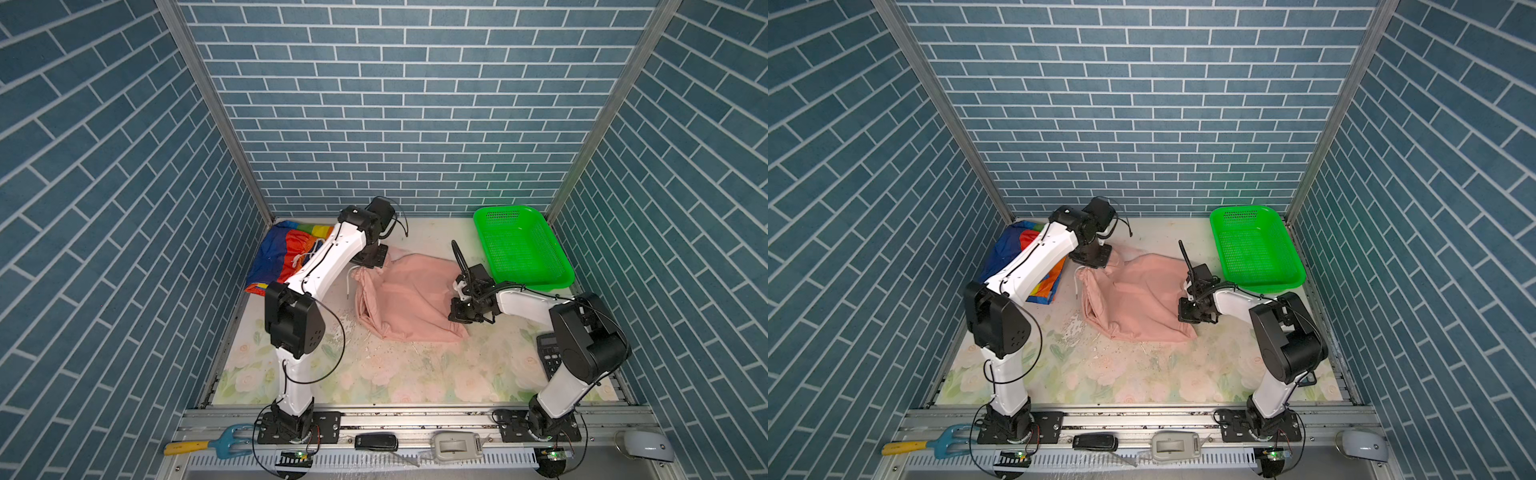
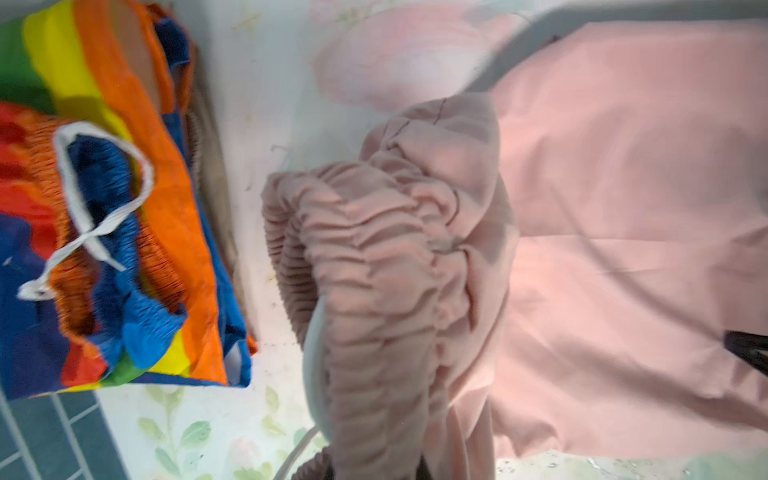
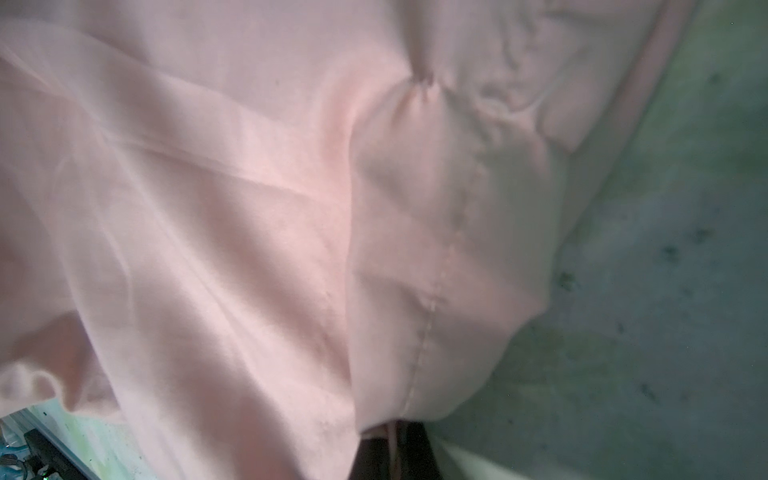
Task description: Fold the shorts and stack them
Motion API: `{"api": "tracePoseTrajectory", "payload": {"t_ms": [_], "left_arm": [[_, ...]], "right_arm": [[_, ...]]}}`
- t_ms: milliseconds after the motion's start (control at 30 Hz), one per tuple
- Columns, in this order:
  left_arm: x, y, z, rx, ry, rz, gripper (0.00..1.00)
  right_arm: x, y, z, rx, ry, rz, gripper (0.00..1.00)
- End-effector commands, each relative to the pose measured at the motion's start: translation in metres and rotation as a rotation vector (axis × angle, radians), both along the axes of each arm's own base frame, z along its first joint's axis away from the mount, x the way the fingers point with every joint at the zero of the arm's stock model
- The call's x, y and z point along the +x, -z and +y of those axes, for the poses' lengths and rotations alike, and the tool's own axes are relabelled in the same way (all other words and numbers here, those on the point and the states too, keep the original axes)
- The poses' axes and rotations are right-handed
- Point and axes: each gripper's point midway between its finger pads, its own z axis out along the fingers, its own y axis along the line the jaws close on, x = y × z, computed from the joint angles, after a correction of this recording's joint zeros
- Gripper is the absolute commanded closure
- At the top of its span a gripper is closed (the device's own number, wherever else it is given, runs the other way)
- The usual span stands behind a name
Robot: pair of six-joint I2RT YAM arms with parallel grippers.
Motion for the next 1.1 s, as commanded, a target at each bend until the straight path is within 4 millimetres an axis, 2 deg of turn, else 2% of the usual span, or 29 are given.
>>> {"api": "tracePoseTrajectory", "payload": {"t_ms": [0,300,400,467,533,633,700,767,867,933,967,1000,1067], "left_arm": [[-0.008,0.006,-0.034,-0.041,0.018,0.060,1.00],[0.004,0.031,-0.113,-0.263,-0.023,0.131,1.00],[0.003,0.044,-0.137,-0.346,-0.034,0.164,1.00],[0.005,0.053,-0.149,-0.394,-0.046,0.173,0.94],[0.006,0.063,-0.159,-0.437,-0.058,0.177,0.94],[0.004,0.077,-0.176,-0.504,-0.070,0.188,0.94],[0.002,0.089,-0.184,-0.541,-0.085,0.198,0.85],[0.000,0.100,-0.190,-0.582,-0.097,0.206,0.83],[0.002,0.101,-0.205,-0.706,-0.110,0.196,0.70],[0.007,0.078,-0.216,-0.819,-0.087,0.147,0.59],[0.009,0.060,-0.220,-0.867,-0.063,0.110,0.40],[0.011,0.038,-0.220,-0.901,-0.035,0.068,0.02],[0.011,-0.004,-0.213,-0.930,0.019,-0.012,0.00]], "right_arm": [[-0.001,0.004,0.004,0.013,0.018,0.010,1.00],[-0.007,0.013,0.007,0.037,0.016,0.027,1.00],[-0.007,0.015,0.008,0.043,0.017,0.028,1.00],[-0.008,0.016,0.008,0.047,0.015,0.031,1.00],[-0.009,0.017,0.010,0.056,0.014,0.035,0.99],[-0.011,0.017,0.009,0.059,0.016,0.038,0.95],[-0.012,0.017,0.008,0.059,0.017,0.038,0.90],[-0.014,0.017,0.008,0.059,0.015,0.037,0.83],[-0.016,0.013,0.008,0.069,0.012,0.036,0.72],[-0.017,0.007,0.007,0.071,0.008,0.029,0.65],[-0.018,0.001,0.005,0.067,0.007,0.020,0.60],[-0.019,-0.007,0.002,0.056,0.007,0.000,0.55],[-0.019,-0.023,-0.009,0.013,0.014,-0.044,0.45]]}}
